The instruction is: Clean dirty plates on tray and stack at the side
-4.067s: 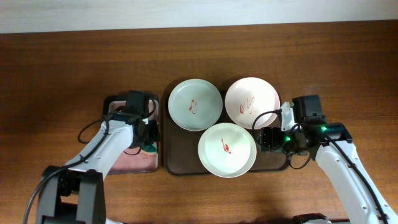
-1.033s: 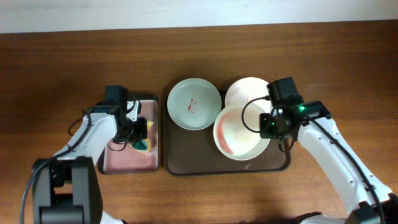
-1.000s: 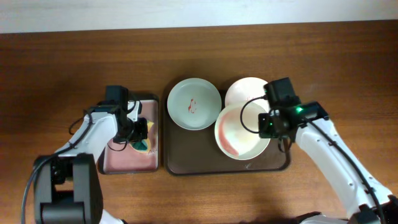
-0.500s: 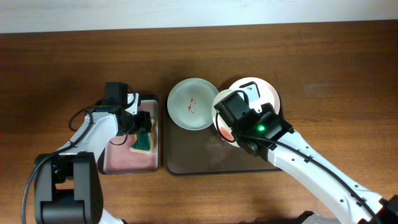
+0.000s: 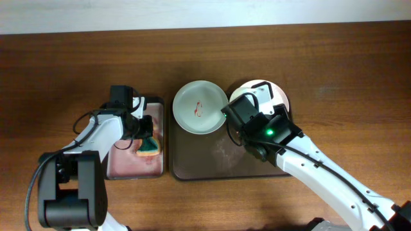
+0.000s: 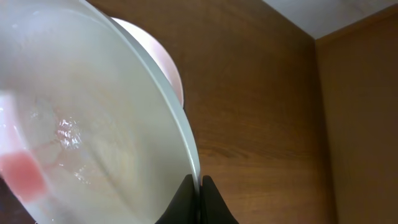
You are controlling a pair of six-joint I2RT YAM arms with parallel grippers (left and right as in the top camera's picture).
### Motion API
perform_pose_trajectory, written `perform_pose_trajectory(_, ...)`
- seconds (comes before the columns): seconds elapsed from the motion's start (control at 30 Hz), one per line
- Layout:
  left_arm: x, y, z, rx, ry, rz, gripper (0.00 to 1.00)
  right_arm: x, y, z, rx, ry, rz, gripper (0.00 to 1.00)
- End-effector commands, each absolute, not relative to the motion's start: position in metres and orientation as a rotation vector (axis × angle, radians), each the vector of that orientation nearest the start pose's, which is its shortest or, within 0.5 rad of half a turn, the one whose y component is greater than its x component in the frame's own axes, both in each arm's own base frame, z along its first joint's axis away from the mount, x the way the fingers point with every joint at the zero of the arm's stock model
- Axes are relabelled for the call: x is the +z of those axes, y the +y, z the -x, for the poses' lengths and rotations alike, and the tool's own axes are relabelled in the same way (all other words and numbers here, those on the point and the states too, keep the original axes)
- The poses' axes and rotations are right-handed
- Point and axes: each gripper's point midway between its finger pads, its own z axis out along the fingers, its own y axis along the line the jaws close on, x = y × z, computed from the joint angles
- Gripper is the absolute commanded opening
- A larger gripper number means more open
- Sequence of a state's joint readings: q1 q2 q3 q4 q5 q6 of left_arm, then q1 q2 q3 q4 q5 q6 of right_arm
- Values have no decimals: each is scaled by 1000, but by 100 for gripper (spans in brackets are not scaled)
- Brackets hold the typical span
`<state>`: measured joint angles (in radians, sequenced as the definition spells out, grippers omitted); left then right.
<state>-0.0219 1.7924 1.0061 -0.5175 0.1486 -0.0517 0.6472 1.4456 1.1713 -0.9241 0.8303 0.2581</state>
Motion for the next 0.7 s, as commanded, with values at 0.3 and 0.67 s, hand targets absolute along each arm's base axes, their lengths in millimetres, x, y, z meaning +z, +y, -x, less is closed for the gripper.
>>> perform_pose_trajectory(0.3,20,-24,-380,-157,2852,26,45,226,90,-328,-759,2244,241,4)
perform_pose_trajectory(0.67,14,-25,-315,-175,3127,74,66,240,131,-311,-781,2114,377,4)
